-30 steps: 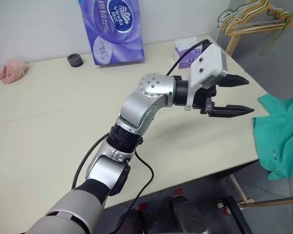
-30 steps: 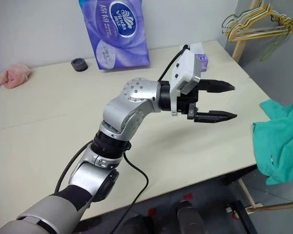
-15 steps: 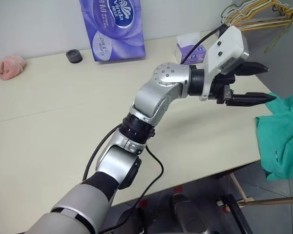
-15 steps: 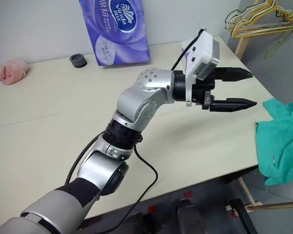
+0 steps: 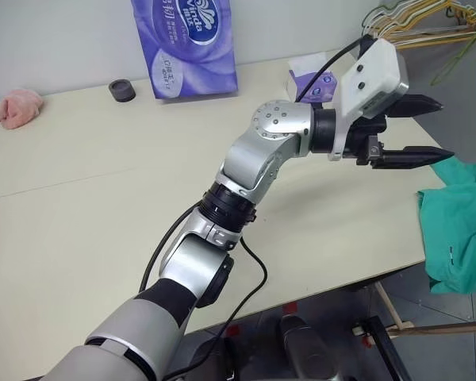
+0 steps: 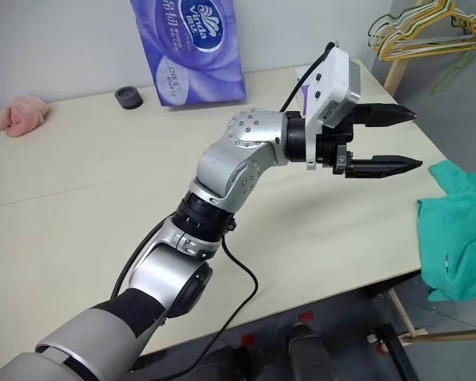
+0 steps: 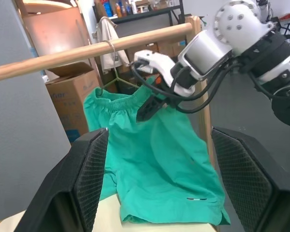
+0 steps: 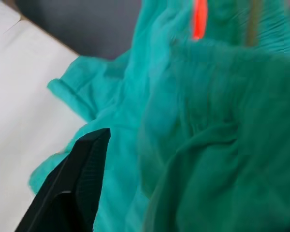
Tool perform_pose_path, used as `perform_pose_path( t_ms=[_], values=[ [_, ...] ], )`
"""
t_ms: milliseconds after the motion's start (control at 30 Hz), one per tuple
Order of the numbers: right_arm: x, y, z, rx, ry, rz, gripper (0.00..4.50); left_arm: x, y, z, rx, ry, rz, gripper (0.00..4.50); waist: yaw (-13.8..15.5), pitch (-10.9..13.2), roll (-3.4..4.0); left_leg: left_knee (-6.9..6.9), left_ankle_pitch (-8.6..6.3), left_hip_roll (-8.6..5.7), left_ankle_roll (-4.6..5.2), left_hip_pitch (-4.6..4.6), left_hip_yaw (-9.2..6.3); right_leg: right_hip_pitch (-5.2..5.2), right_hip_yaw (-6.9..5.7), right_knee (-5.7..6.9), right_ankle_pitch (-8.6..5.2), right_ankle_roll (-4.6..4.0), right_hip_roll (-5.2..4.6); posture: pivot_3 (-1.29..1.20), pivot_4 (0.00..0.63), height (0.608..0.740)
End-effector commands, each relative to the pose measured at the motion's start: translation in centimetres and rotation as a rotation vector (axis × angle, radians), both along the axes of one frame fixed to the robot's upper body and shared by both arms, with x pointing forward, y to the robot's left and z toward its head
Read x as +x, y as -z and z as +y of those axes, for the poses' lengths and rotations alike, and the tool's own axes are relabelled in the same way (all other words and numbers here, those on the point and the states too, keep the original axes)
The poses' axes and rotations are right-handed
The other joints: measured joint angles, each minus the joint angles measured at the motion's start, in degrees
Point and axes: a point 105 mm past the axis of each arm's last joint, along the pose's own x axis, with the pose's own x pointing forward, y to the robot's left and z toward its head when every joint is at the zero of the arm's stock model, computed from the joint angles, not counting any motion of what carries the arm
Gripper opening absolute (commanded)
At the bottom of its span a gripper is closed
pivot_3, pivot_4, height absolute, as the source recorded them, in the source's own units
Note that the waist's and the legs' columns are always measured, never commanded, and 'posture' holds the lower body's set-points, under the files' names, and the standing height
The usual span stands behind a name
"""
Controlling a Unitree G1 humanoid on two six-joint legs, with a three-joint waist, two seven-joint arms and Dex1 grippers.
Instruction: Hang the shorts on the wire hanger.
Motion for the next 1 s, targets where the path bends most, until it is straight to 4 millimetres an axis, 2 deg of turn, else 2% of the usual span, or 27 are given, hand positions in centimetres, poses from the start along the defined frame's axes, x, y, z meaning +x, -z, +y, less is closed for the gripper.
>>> perform_pose_path(
  t_ms=[33,233,367,433,533,633,700,833,933,1000],
  values=[
    [-2.3,-3.6,0.0,-0.14,0.105,-0.103,3.7,-0.9,-1.1,-0.4,-0.026,0.032,-0.055,3.59,-0.06,0.0,0.01,0.0,0.0,0.0,0.0,0.0,-0.01,0.0,0.0,0.0,-0.01,0.02,0.0,-0.35,0.225,0.74],
    [-2.9,-6.5,2.3,-0.326,0.126,-0.176,3.7,-0.9,-1.0,-0.5,-0.027,0.037,-0.062,3.59,-0.37,-0.03,0.04,0.03,0.0,0.0,0.0,0.02,0.06,0.0,0.01,0.05,-0.01,0.07,0.01,-0.36,0.214,0.74],
    [-1.4,-10.2,7.6,-0.611,-0.013,-0.214,3.7,-0.3,-0.6,0.0,-0.021,0.01,-0.067,3.59,-1.03,-0.08,0.15,0.04,0.01,0.0,0.0,0.02,0.13,-0.02,0.06,0.06,0.0,0.1,0.02,-0.35,0.209,0.74],
    [-0.3,-10.8,9.4,-0.664,-0.078,-0.258,3.7,0.2,-0.4,0.4,-0.02,-0.022,-0.06,3.59,-1.43,-0.06,0.11,0.05,0.01,0.0,0.01,0.06,0.08,-0.04,0.01,0.07,0.0,0.11,0.02,-0.34,0.209,0.74],
    [2.8,-9.6,13.5,-0.725,-0.288,-0.315,3.7,2.5,1.1,2.4,-0.005,-0.162,-0.028,3.59,-2.05,-0.11,0.01,0.08,0.0,0.04,0.0,0.04,0.03,-0.03,-0.02,0.03,0.02,0.13,0.03,-0.32,0.204,0.74],
    [5.9,-5.6,18.5,-0.701,-0.583,-0.359,3.7,5.7,3.4,6.5,0.015,-0.399,0.046,3.59,-2.16,-0.11,0.01,0.1,0.01,0.09,0.0,0.07,0.04,-0.04,0.03,0.12,0.09,0.11,0.01,-0.28,0.195,0.74],
    [6.8,-3.8,20.4,-0.679,-0.686,-0.394,3.7,7.1,4.5,8.7,0.021,-0.53,0.077,3.59,-1.85,-0.11,0.03,0.12,0.03,0.12,-0.03,0.06,-0.09,-0.11,0.0,0.28,0.15,0.02,-0.16,-0.24,0.187,0.74],
    [7.8,-1.4,22.7,-0.691,-0.806,-0.447,3.7,9.5,6.4,13.2,0.011,-0.797,0.163,3.59,0.25,-0.12,0.02,0.23,0.28,-0.08,-0.43,-0.38,-0.21,-0.8,-0.2,0.99,0.17,-0.02,-0.4,-0.19,0.169,0.74],
    [9.4,2.3,26.1,-0.596,-0.967,-0.47,3.7,11.3,8.9,19.8,-0.045,-1.183,0.214,3.59,1.57,-0.66,-0.33,0.26,0.3,-0.08,-0.47,-0.37,-0.3,-0.78,-0.26,1.0,0.18,-0.03,-0.46,-0.12,0.144,0.74],
    [10.1,4.1,27.7,-0.552,-1.023,-0.48,3.7,11.0,10.1,22.4,-0.058,-1.332,0.197,3.59,1.92,-0.97,-0.53,0.2,0.32,-0.01,-0.5,-0.29,-0.36,-0.75,-0.26,1.04,0.18,-0.04,-0.46,-0.08,0.129,0.74]
  ],
)
